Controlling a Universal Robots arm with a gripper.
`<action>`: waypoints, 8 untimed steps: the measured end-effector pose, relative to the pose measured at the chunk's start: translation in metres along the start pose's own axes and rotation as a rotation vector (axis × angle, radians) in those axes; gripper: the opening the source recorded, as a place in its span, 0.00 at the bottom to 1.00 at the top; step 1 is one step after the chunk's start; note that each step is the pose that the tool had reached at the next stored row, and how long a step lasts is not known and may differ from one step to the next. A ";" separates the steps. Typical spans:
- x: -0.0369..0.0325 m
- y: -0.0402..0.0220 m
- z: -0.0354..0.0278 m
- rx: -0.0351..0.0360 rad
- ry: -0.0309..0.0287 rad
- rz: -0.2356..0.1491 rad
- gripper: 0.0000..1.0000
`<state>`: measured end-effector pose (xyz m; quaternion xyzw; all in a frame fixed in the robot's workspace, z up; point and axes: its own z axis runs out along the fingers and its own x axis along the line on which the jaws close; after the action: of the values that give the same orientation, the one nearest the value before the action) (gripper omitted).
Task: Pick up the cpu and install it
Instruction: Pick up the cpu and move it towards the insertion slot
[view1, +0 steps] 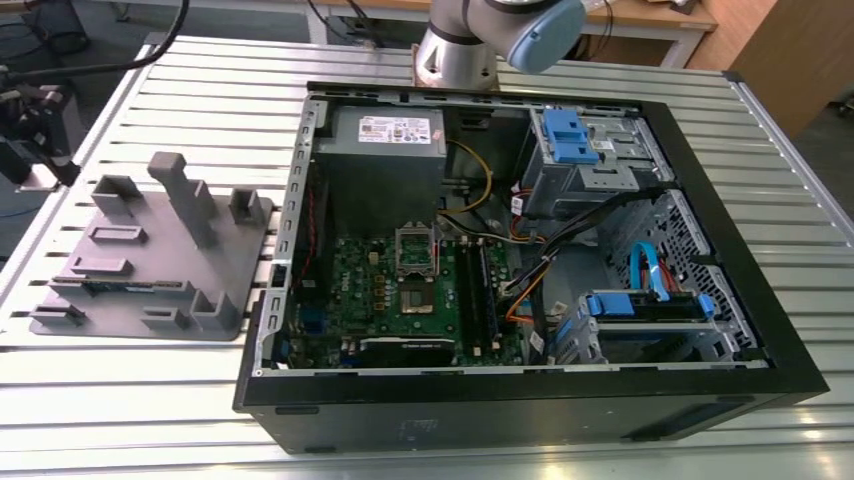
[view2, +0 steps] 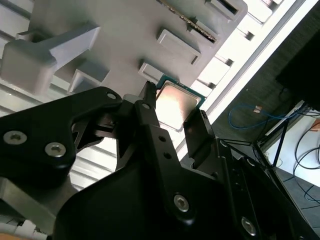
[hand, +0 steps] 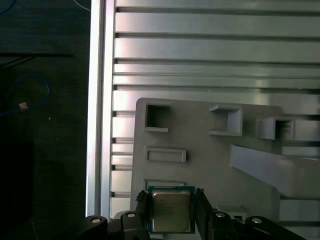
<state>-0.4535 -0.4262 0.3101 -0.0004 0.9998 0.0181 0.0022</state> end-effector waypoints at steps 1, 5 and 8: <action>-0.0001 0.0002 -0.0045 0.0000 0.0000 0.000 0.47; -0.0003 0.0008 -0.0220 0.0000 0.0001 0.000 0.47; -0.0004 0.0011 -0.0306 -0.0001 0.0000 0.000 0.47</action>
<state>-0.4532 -0.4262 0.3408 -0.0004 0.9998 0.0181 0.0022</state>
